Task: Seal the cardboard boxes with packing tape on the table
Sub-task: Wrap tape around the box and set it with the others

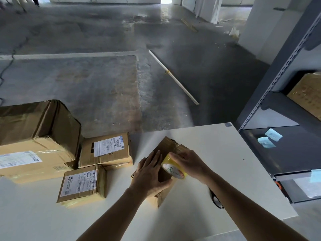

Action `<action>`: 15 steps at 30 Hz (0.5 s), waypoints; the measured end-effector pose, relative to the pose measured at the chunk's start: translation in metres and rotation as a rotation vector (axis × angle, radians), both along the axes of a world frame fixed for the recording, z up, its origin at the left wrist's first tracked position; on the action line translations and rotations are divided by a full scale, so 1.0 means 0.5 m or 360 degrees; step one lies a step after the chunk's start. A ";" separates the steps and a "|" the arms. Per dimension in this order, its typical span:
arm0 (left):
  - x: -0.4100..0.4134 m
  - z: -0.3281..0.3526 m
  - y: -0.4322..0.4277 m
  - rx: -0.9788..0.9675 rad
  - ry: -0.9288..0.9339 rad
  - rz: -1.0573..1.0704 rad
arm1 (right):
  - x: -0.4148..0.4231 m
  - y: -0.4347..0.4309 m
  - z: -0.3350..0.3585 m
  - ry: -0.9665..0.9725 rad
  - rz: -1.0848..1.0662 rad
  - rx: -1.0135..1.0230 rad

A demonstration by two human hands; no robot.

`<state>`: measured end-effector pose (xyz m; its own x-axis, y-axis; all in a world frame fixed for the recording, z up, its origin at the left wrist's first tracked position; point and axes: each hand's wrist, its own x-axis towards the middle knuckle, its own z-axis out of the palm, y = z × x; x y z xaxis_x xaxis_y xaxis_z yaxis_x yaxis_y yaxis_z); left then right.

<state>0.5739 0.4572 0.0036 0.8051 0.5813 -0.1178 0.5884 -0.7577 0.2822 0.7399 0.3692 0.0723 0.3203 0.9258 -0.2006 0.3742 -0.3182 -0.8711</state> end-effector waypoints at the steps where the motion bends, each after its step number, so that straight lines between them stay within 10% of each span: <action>1: 0.001 -0.002 0.001 0.0004 -0.0002 -0.0018 | -0.002 -0.006 -0.001 0.0084 -0.0029 -0.0030; 6: 0.003 -0.004 0.001 0.0024 0.0060 -0.0015 | -0.015 -0.023 -0.006 0.0344 -0.0195 -0.0015; 15: 0.007 -0.007 -0.012 0.0100 0.0107 -0.0037 | -0.009 -0.066 -0.017 -0.0059 -0.0429 -0.0146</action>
<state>0.5771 0.4513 -0.0001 0.8100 0.5706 -0.1357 0.5865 -0.7864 0.1940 0.7353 0.3362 0.0639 0.5608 0.7849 -0.2634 0.2963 -0.4874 -0.8214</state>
